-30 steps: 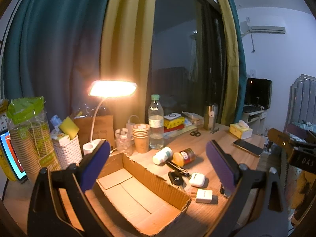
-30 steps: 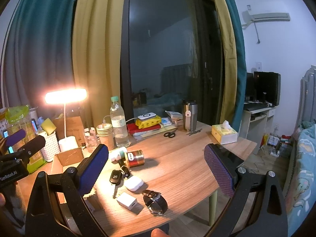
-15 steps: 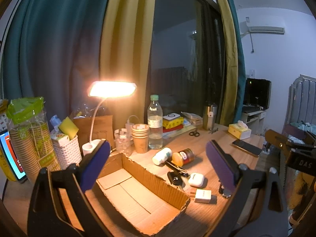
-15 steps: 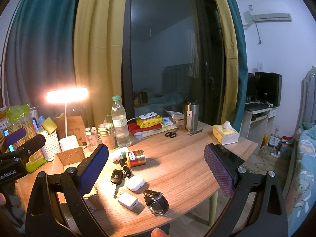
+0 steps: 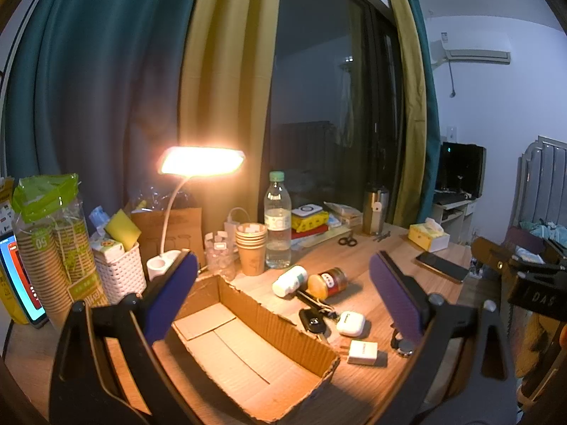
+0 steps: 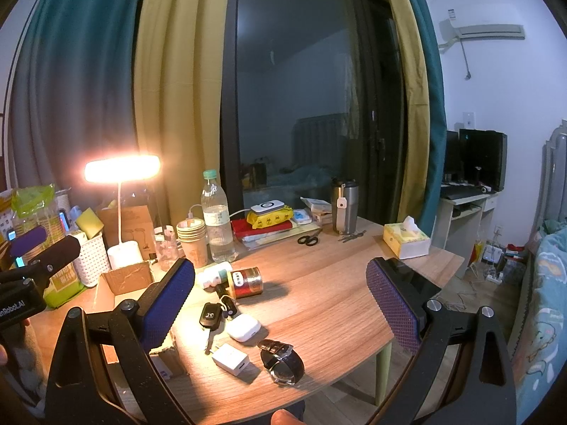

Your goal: Organize rigid objects

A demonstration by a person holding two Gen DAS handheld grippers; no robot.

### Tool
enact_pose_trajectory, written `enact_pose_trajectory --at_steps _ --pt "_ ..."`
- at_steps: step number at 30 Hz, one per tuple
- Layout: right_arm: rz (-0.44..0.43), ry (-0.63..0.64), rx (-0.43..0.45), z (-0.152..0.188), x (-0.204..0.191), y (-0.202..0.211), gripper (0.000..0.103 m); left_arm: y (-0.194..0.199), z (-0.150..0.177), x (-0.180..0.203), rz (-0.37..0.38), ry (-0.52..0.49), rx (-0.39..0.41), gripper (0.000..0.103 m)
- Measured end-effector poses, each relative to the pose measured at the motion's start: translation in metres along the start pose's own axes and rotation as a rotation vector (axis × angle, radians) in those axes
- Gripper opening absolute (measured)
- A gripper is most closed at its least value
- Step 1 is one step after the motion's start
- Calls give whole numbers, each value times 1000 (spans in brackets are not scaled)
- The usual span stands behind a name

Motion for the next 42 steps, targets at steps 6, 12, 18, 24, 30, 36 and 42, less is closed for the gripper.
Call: enact_pose_trajectory --at_steps 6,12,18,24,30,36,42 --pt "-1 1 0 0 0 0 99 0 0 0 -2 3 2 98" --pt "-1 2 -2 0 -1 0 99 1 -1 -1 -1 6 1 98" --pt "0 3 -2 0 -1 0 99 1 -1 -1 0 7 2 98" --pt "-1 4 -1 1 -2 -1 99 1 -2 -2 1 8 1 98" --pt "-3 5 -3 1 -3 -1 99 1 0 -1 1 9 -7 98" --pt "-6 6 -23 7 -4 -6 99 -6 7 -9 -27 23 -41 98" --pt "-12 10 -84 30 -10 -24 99 -29 30 -34 -100 57 -147 98"
Point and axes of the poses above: each gripper's, at about its wrist camera, not at the fingertips, and y roughly against the way its jaws point, x to its right, z to its underside, the point moved 8 cm from there along -y, roughly the way its jaws point, and after that the axes turned 14 degrees about y, right-handed, at the moved point
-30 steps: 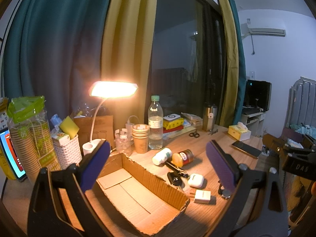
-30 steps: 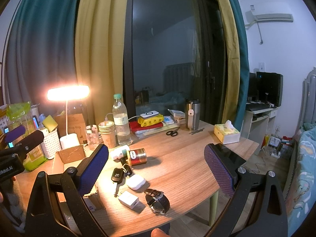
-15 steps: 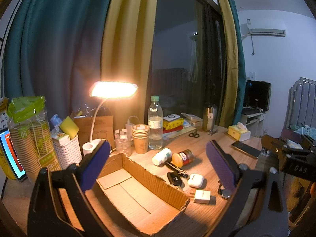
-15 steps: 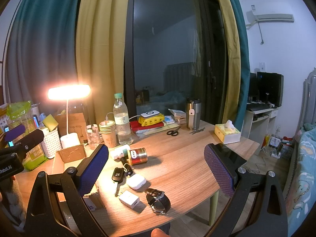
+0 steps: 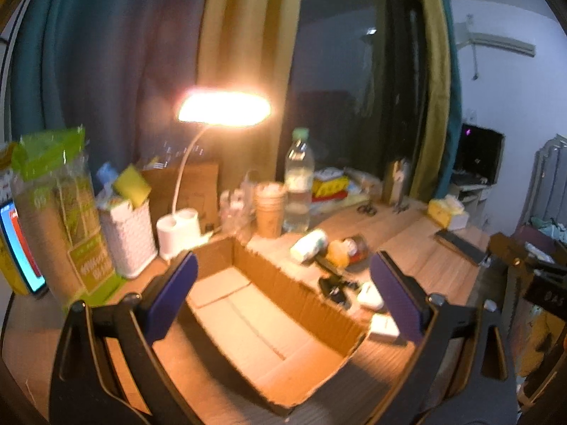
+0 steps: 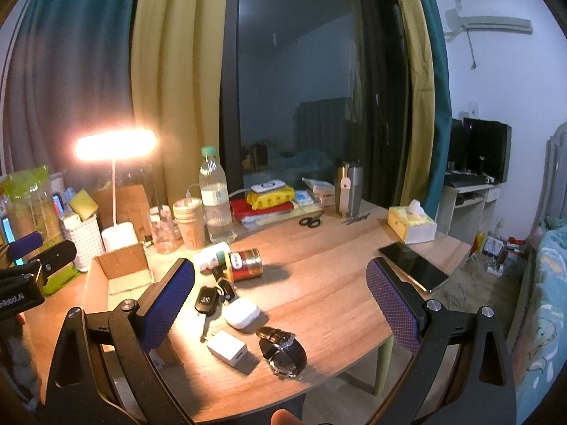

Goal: Organize rigid objects
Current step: 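Move the left tool to the cardboard box edge while the right tool approaches the black watch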

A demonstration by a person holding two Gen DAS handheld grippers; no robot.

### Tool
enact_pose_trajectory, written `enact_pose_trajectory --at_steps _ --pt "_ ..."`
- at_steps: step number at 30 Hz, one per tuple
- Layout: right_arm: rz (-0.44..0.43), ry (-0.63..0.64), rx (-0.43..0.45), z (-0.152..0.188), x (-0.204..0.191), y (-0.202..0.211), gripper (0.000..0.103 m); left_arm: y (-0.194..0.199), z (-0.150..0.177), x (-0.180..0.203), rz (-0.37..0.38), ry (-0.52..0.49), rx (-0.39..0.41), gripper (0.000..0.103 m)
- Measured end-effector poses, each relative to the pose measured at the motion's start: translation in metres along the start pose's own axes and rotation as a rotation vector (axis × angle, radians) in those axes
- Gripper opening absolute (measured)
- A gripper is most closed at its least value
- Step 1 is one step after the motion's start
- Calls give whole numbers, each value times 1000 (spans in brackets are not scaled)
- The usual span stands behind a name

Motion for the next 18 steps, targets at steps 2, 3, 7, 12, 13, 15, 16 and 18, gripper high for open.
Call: enact_pose_trajectory --at_steps 2,3,7,12,13,15,16,18 --pt "-7 -1 -28 7 1 -10 99 -13 8 -7 -22 -13 -38 98" --pt "-9 0 -40 10 1 -14 99 -19 13 -12 -33 -23 -58 98" --pt "-17 1 -84 23 1 -27 99 -38 32 -30 -80 -46 -109 98" --pt "-30 9 -122 31 -3 -39 99 -67 57 -51 -121 -35 -226 98" --pt "-31 11 -129 32 -4 -41 99 -72 62 -53 -127 -36 -251 98" --pt "-34 13 -142 35 -4 -43 99 -83 74 -58 -133 -30 -308 98" --pt "-35 15 -147 34 -5 -46 99 -87 79 -60 -134 -25 -334 98" --pt "-36 16 -155 35 -5 -48 99 -97 90 -64 -126 -19 -396 98"
Point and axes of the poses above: each gripper's, at about its wrist camera, not at the fingertips, and y roughly against the way its jaws point, x to its right, z to its underside, the point moved 8 cm from there along -y, roughly the way its jaws point, and after that the axes turned 14 degrees about y, right-handed, at the moved point
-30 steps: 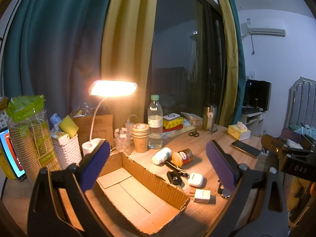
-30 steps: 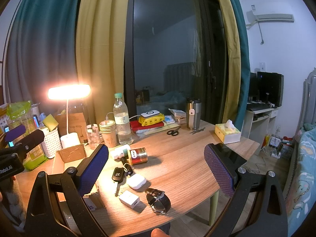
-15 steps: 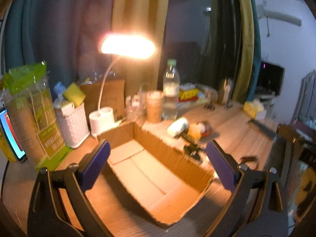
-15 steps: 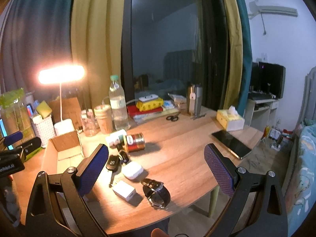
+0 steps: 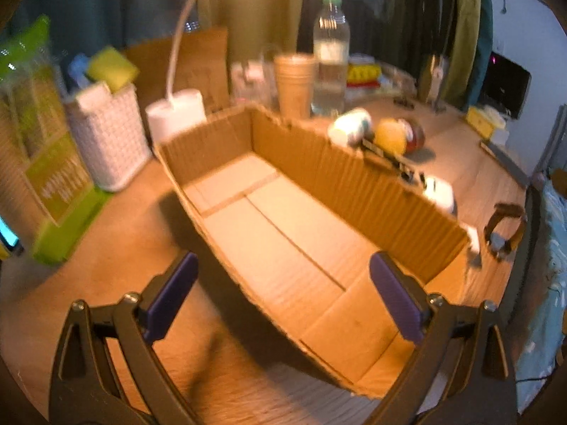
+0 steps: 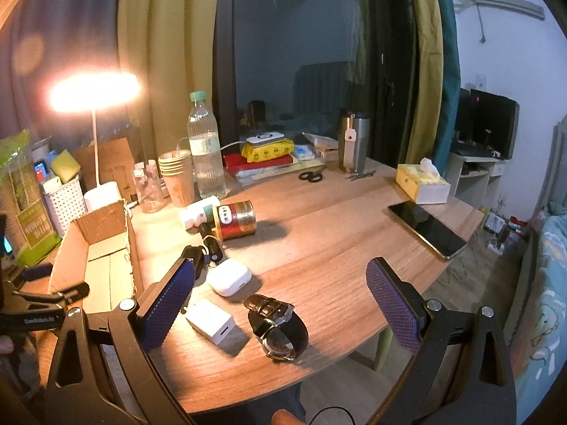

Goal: Organize rigid objects
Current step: 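Move the left tool to the cardboard box edge while the right tool approaches the black watch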

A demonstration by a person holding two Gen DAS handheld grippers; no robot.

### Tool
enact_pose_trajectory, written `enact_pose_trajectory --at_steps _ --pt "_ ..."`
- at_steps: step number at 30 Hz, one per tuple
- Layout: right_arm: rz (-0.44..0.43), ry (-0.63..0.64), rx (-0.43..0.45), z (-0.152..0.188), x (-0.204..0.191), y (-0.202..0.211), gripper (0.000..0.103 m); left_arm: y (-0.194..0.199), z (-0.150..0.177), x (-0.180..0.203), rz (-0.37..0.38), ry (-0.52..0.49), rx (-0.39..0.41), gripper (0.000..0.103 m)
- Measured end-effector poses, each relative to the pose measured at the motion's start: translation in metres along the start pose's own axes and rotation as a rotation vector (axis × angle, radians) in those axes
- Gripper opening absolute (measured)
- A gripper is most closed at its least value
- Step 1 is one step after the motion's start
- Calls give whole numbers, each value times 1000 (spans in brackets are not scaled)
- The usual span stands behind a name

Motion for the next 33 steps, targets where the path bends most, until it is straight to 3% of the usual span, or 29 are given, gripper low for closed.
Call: enact_pose_trajectory --at_steps 5,6,9,13,15,24,33 --pt "0 4 -5 0 -1 -2 99 -11 7 -2 26 12 -59 95" --pt "0 5 -6 0 -2 -3 99 -11 7 -1 35 17 -63 87" --pt "0 9 -11 0 -3 -4 99 -12 5 -2 41 23 -66 79" --pt "0 11 -12 0 -4 -3 99 -12 -1 1 69 3 -83 50" --pt "0 11 -14 0 -4 -4 99 -12 -5 1 59 -19 -81 45" --pt "7 -2 -24 4 4 -9 99 -6 -24 -17 47 -31 -96 46" --pt "37 -17 -86 20 18 -29 99 -36 -18 5 88 -92 -129 44"
Point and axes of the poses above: each gripper's, at about its wrist camera, not at the fingertips, and y roughly against the way its jaws point, x to its right, z to its underside, the point moved 8 cm from there along -y, roughly the way its jaws point, and after that the axes turned 14 degrees about y, right-handed, at the moved point
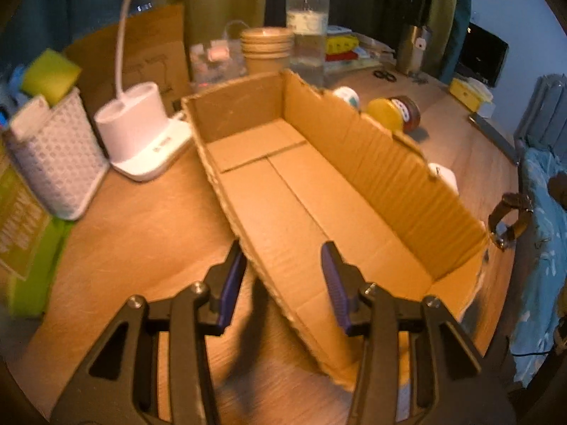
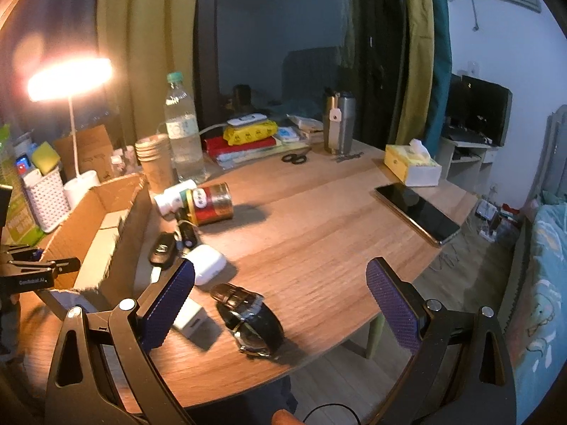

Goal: Organize rigid objects
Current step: 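Move the left tool to the cardboard box edge while the right tool approaches the black watch, then grasp the black leather-strap watch with the right gripper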

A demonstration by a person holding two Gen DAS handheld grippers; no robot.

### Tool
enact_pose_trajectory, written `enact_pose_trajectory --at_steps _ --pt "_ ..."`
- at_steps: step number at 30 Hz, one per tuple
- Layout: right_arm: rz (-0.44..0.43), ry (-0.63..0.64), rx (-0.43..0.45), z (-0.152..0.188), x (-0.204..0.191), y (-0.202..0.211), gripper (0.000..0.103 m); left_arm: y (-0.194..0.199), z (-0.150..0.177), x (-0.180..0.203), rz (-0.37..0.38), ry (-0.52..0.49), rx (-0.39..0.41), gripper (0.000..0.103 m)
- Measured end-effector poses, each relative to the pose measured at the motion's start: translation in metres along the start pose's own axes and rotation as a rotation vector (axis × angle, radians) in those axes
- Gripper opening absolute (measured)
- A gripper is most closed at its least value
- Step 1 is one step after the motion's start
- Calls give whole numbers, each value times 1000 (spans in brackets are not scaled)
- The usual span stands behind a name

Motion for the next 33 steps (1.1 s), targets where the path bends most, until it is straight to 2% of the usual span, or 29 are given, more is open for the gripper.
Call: enact_pose_trajectory --at_steps 1,4,7,13,22,27,33 --pt "2 -1 -12 3 0 -4 99 -3 1 -3 6 12 -6 38" --pt "-1 1 -44 10 -2 -16 99 -6 -1 -13 5 17 11 29" --pt "0 16 -77 15 -10 -26 99 -5 -4 -22 13 33 31 24" --pt "-5 50 -103 19 -28 -36 99 -2 -3 -38 28 61 45 21" --pt "33 63 -136 33 -33 -56 99 -1 -1 -35 29 69 65 21" --pt "28 65 -158 42 -33 -64 99 -5 3 -35 48 88 27 21" --pt "17 95 -168 47 -41 -71 99 -6 4 -34 54 85 22 21"
Point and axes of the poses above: each gripper's, at about its wrist camera, not at the fingertips, and y roughly against the way its jaws point, x to its right, z to its underside, the point moved 8 cm from there along -y, roughly the way its jaws point, and after that the axes turned 14 degrees about y, right-handed, at the moved point
